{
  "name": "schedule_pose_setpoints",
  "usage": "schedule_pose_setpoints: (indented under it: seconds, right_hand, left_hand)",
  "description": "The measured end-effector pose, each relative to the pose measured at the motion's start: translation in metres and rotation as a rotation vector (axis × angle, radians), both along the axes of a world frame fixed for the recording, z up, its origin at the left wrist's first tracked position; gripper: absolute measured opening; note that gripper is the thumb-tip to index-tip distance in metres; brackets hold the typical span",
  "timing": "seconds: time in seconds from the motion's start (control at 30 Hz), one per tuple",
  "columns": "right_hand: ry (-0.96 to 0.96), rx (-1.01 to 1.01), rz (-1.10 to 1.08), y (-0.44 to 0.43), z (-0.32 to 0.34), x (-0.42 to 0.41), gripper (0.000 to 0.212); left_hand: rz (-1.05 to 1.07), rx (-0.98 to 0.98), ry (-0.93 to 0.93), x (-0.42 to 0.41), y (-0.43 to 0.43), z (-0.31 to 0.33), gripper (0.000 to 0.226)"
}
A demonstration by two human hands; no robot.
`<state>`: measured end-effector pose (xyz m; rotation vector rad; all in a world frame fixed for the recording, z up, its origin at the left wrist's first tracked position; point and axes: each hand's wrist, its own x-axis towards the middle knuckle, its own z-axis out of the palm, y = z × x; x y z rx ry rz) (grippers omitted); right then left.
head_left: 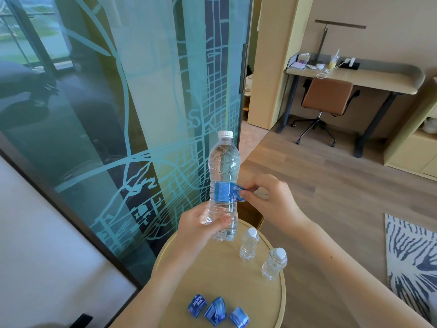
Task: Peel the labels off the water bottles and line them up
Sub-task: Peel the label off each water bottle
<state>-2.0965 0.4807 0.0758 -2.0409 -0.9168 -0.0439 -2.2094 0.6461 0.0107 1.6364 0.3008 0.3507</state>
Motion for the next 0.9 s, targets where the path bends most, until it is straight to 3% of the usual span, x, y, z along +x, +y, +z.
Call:
schedule_pose_setpoints:
  seconds: [0.1,0.37,0.53,0.9]
  right_hand:
    - [-0.02,0.016,-0.001,-0.002,-0.001,-0.002,0.016]
    - [-0.06,-0.064,0.019,-0.005,-0.004,-0.003,0.005]
    - [-0.017,-0.105,0.051,-0.003,-0.003,-0.003,0.019]
    - [-0.083,-0.09,0.05,0.011,-0.001,-0.001,0.012]
  left_hand:
    - [0.007,-0.021,0.017,0.001,0.001,-0.003,0.028]
    - [0.017,-0.046,0.053,0.002,0.003,-0.01,0.04]
    - [0.016,-0.048,0.058,0.003,0.002,-0.01,0.034]
    - [0.014,-0.017,0.057,0.003,-0.001,-0.009,0.026]
